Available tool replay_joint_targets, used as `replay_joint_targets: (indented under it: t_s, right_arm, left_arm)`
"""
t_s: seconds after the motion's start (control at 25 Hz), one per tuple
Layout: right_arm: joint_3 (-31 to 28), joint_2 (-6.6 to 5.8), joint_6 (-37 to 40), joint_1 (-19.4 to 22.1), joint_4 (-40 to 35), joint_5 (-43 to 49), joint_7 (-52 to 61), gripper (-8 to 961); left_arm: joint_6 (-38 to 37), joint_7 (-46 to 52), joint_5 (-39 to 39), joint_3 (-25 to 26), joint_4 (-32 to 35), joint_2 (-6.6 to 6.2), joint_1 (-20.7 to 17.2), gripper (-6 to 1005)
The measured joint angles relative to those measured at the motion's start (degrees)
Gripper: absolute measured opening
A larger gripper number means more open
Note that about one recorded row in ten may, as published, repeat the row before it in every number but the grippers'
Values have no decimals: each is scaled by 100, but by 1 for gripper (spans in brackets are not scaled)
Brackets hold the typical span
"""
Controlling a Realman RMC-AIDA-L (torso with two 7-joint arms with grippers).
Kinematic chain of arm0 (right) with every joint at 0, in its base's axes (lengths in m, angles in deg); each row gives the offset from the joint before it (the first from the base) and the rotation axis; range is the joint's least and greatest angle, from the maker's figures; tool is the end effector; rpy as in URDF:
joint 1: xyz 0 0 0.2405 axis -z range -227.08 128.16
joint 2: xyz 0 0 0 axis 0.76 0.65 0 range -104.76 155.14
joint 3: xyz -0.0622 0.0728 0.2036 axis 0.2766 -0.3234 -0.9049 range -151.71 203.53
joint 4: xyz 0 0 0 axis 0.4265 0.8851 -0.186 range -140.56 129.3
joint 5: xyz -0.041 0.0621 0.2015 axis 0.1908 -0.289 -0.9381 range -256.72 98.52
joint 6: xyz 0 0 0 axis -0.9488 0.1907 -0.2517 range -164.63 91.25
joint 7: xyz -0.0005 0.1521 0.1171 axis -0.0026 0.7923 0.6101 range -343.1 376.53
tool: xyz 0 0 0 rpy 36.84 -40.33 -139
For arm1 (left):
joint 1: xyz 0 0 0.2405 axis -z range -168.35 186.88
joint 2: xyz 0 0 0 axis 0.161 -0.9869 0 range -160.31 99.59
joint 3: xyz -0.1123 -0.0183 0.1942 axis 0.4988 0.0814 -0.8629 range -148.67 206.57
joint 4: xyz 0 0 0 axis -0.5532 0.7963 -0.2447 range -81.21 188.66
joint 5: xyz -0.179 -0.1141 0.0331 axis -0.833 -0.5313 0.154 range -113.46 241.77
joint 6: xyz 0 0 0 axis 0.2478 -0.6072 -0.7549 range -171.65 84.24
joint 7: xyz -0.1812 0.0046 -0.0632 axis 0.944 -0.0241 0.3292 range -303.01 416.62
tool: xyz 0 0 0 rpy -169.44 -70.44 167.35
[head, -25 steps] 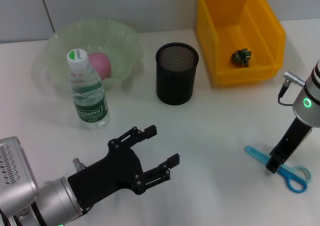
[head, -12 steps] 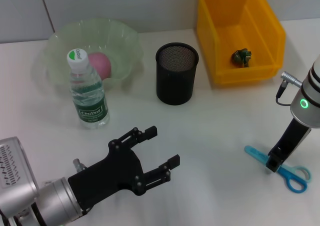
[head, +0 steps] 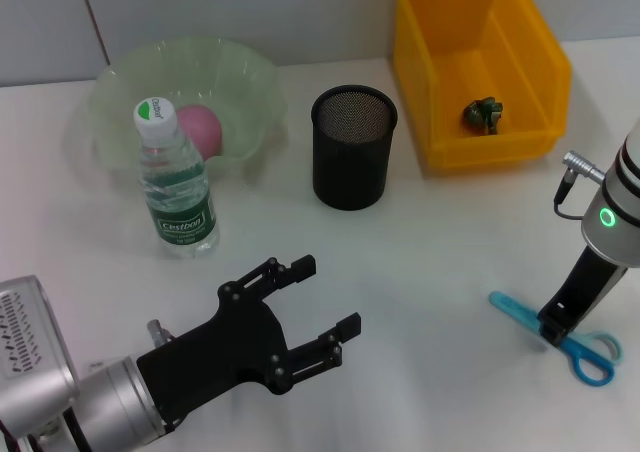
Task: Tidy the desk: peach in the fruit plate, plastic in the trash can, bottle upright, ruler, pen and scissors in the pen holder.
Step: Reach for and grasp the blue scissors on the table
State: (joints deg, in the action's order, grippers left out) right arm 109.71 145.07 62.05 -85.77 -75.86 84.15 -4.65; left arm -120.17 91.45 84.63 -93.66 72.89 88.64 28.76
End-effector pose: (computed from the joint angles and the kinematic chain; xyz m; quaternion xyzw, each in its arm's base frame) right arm 0.2334 0.3186 -0.0246 0.4206 0.8226 0.1676 0.3441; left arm -0.1950 0.2555 -0.1260 -0.8994 -0.1355 -0.3760 0.1772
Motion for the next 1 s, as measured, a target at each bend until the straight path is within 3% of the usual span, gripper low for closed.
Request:
replay_joint_targets:
  t_s: [0.08, 0.84, 1.0]
  right_arm:
    - [72, 0, -31, 33, -37, 28, 75, 224]
    - [69, -34, -142, 16, 11, -43, 220, 412]
    - [97, -37, -194, -1, 47, -2, 245, 410]
  left_arm:
    - [0, -1, 0, -20, 0, 1, -12, 797]
    - [5, -29, 0, -15, 9, 9, 26, 797]
    - [16, -39, 0, -23, 9, 12, 17, 797]
